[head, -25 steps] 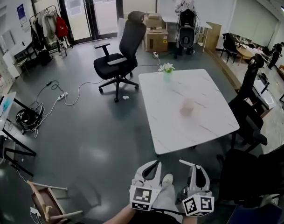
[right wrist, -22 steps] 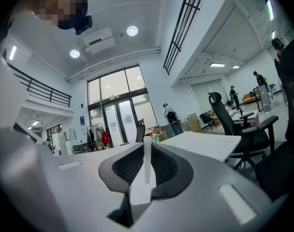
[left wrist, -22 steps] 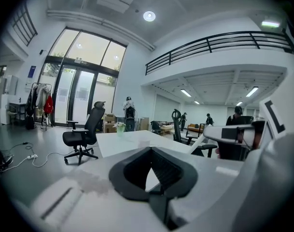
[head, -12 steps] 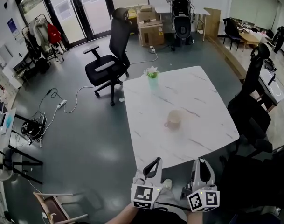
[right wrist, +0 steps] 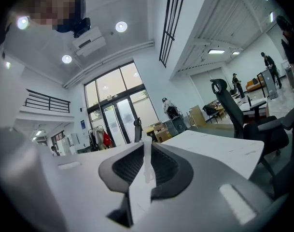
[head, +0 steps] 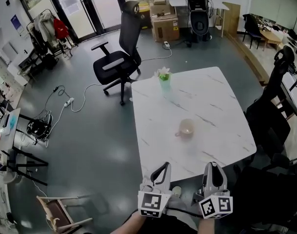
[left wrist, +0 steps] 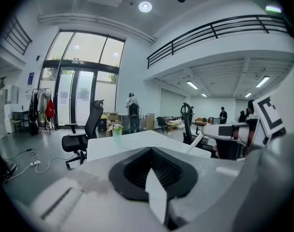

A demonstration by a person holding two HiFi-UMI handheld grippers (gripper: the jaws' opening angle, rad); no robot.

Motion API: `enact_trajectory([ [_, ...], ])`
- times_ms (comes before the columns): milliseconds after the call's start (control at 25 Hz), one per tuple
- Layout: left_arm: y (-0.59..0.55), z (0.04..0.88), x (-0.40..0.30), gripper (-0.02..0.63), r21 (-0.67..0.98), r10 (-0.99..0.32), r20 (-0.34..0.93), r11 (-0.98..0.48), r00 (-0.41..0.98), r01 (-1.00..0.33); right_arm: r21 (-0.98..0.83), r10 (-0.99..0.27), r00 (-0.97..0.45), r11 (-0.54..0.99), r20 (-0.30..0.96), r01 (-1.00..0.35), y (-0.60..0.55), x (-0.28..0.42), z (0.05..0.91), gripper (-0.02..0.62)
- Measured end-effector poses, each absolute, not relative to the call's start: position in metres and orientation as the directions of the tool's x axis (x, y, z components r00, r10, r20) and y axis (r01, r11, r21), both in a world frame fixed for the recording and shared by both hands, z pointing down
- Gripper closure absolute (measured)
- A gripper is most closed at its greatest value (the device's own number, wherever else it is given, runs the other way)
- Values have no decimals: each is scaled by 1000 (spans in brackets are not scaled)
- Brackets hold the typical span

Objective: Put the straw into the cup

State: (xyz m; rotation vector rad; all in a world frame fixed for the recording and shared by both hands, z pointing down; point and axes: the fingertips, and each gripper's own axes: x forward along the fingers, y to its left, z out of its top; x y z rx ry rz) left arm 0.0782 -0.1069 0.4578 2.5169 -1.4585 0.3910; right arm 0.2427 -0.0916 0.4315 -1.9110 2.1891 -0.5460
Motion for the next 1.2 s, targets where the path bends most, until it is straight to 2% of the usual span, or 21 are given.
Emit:
enact_trajectory([
  [520, -187, 489, 84, 604, 123, -780, 351, -511, 519, -851, -338, -973, -162, 99, 164, -936, -169, 225, 444, 549],
  [1200, -256, 521, 90, 604, 124, -733, 400, -551, 550, -825, -340, -961, -151, 65, 233, -938, -255, 220, 486, 549],
])
